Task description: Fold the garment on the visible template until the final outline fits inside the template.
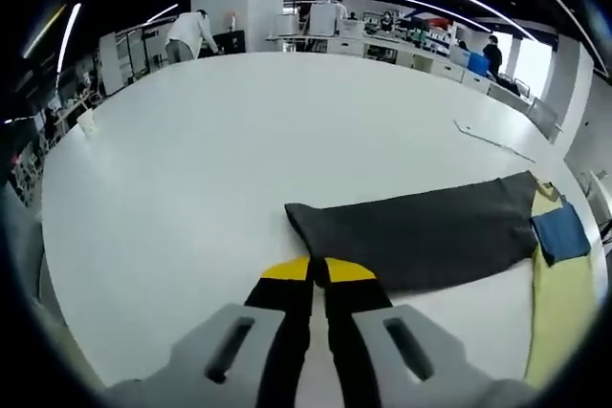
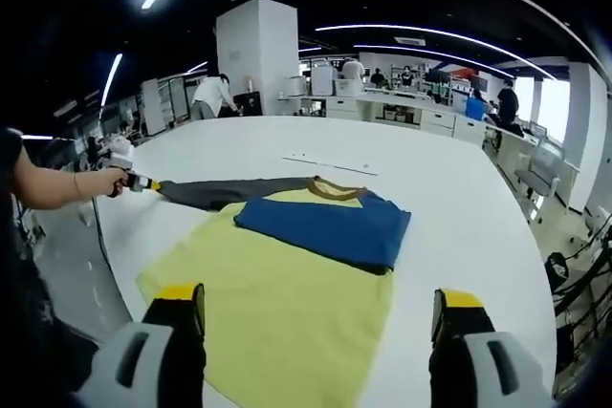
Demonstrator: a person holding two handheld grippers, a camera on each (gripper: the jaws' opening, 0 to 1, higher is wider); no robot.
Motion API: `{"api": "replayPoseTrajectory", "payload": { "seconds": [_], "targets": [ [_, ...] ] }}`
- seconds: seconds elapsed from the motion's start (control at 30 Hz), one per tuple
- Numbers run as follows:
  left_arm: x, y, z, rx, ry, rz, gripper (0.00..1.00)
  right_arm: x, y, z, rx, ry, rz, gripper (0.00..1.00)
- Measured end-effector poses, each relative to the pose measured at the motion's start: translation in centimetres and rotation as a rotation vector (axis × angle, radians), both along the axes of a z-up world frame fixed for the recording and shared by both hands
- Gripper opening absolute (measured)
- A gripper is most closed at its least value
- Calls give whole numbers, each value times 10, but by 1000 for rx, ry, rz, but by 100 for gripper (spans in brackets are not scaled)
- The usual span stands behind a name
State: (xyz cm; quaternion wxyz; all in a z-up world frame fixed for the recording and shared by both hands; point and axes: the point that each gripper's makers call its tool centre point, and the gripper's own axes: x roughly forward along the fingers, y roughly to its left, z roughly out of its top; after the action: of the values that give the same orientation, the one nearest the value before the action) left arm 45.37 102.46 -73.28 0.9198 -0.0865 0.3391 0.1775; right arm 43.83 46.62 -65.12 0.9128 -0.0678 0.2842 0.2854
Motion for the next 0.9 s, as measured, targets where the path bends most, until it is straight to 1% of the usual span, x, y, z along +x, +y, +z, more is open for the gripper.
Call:
{"api": "replayPoseTrajectory", "payload": {
  "seconds": [0.1, 0.23, 0.37, 0.4, 0.43, 0.57, 0.77, 0.83, 0.9],
  "targets": [
    [1, -2, 1, 0, 4, -2, 1, 0, -1, 0, 7, 2, 0, 99],
    [6, -8, 5, 0, -7, -16, 1, 0, -3, -3, -2, 16, 7, 99],
    [14, -16, 15, 0, -35, -46, 0, -2, -4, -8, -28, 24, 21, 99],
    [15, -17, 17, -7, -44, -46, 0, -2, -4, -9, -28, 27, 25, 99],
    [19, -22, 21, -36, -70, -39, 0, -2, -4, -9, -28, 28, 25, 99],
    [24, -30, 30, -38, -87, -55, 0, 1, -4, -8, -20, 20, 27, 99],
    [38, -46, 46, -50, -147, -92, 0, 3, -4, -4, -20, 5, 37, 99],
    [44, -53, 51, -42, -157, -120, 0, 2, -4, -4, -20, 5, 40, 99],
    [49, -60, 56, -15, -167, -156, 0, 2, -4, -5, -23, 9, 44, 99]
  ]
}}
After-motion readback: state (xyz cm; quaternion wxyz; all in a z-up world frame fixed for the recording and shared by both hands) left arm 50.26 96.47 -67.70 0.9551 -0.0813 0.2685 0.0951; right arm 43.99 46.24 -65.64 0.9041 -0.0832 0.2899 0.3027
